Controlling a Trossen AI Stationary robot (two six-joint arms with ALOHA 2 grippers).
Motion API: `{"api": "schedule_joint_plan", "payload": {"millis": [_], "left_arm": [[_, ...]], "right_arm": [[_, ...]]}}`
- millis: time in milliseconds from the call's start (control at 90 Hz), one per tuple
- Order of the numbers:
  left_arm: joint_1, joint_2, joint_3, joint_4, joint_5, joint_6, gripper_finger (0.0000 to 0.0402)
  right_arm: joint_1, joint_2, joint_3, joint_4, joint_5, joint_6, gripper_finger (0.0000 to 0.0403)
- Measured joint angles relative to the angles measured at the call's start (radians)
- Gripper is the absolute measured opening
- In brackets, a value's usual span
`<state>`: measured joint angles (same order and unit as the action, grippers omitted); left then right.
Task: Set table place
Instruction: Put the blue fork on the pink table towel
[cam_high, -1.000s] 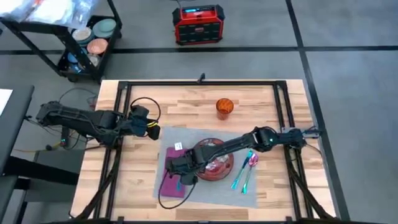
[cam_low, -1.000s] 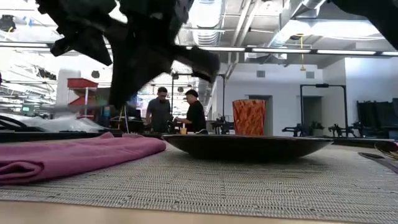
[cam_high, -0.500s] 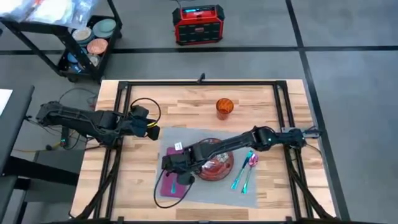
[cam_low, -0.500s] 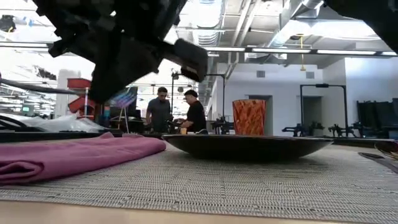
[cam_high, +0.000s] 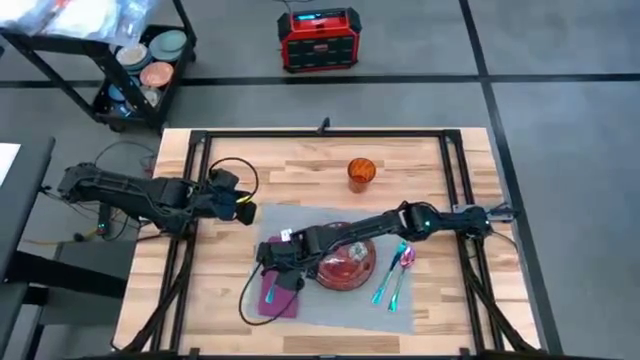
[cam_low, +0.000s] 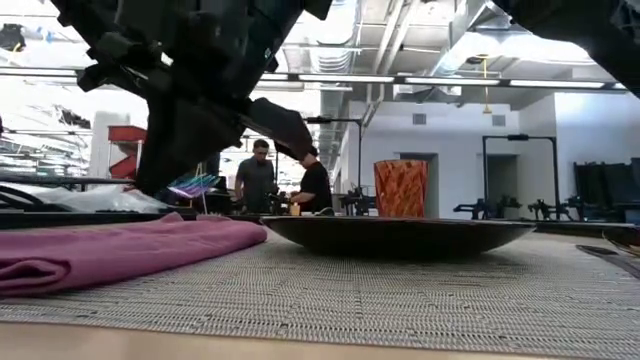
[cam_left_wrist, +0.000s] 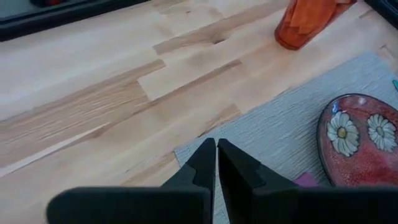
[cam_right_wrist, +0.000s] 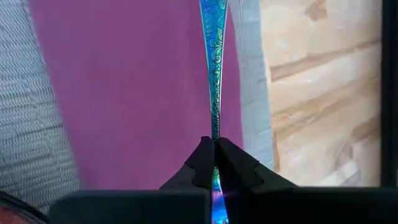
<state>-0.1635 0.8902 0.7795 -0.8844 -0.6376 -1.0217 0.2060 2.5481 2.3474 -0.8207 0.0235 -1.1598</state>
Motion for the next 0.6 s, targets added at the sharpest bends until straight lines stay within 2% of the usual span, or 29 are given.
{"api": "schedule_joint_plan", "payload": {"millis": [256,600], "left_arm": [[0.0,0.0,0.0,0.0,-0.003,0.016,0.0],[0.0,0.0,0.0,-0.001,-0.014,0.016,0.0]], "right_arm": [[0.002,0.0,0.0,-0.101,-0.054,0.038,0.0],[0.001,0.0,0.0,-0.099,-0.072,0.046,0.0]]}}
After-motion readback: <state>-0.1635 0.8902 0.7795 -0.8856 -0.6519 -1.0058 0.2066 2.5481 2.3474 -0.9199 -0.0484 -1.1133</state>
